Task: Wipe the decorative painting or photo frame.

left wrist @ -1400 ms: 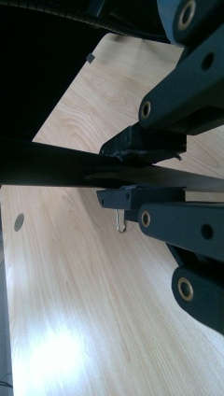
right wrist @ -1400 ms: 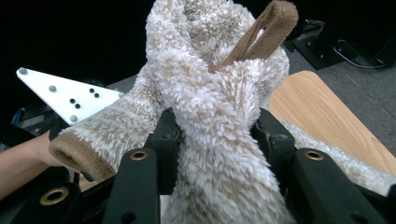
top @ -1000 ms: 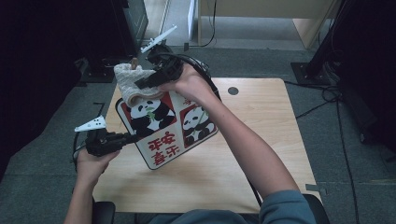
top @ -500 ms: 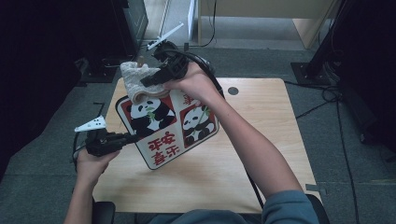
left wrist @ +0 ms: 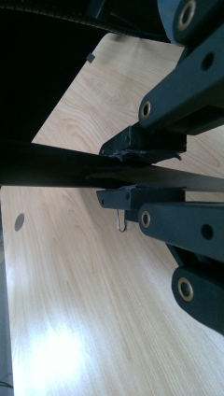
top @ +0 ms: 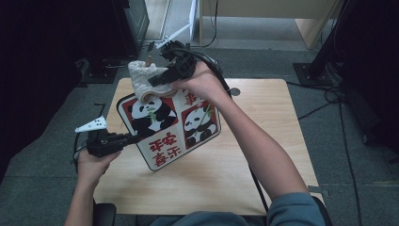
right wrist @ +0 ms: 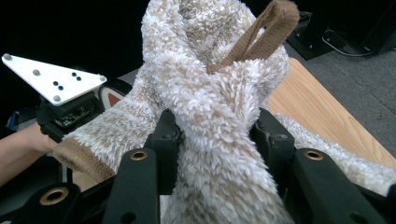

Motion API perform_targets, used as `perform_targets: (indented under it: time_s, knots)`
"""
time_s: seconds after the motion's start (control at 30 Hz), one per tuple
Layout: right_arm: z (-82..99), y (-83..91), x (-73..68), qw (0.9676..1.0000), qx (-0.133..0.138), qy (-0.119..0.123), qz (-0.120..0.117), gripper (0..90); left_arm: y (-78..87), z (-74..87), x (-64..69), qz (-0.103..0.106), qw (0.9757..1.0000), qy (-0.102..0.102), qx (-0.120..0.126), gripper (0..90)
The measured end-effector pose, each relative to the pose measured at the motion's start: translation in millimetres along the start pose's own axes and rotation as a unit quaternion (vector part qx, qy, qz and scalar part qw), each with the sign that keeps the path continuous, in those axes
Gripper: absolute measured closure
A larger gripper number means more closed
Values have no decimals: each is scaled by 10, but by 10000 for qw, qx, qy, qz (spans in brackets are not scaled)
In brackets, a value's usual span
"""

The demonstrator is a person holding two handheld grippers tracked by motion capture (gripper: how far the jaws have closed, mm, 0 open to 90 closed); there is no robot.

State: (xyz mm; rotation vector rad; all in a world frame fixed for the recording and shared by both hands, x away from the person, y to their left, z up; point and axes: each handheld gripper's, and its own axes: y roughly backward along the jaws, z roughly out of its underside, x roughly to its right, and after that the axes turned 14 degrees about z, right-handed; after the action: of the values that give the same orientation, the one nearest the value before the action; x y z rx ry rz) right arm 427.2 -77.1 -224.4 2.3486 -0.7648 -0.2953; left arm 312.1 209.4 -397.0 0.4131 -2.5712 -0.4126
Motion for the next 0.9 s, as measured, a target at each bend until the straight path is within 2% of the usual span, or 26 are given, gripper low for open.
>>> perform_targets:
  time_s: [0.9]
  knots:
    - [79,111,170,9997,-121,-158,125,595,19,-10,-62,12,10000,45,64,777]
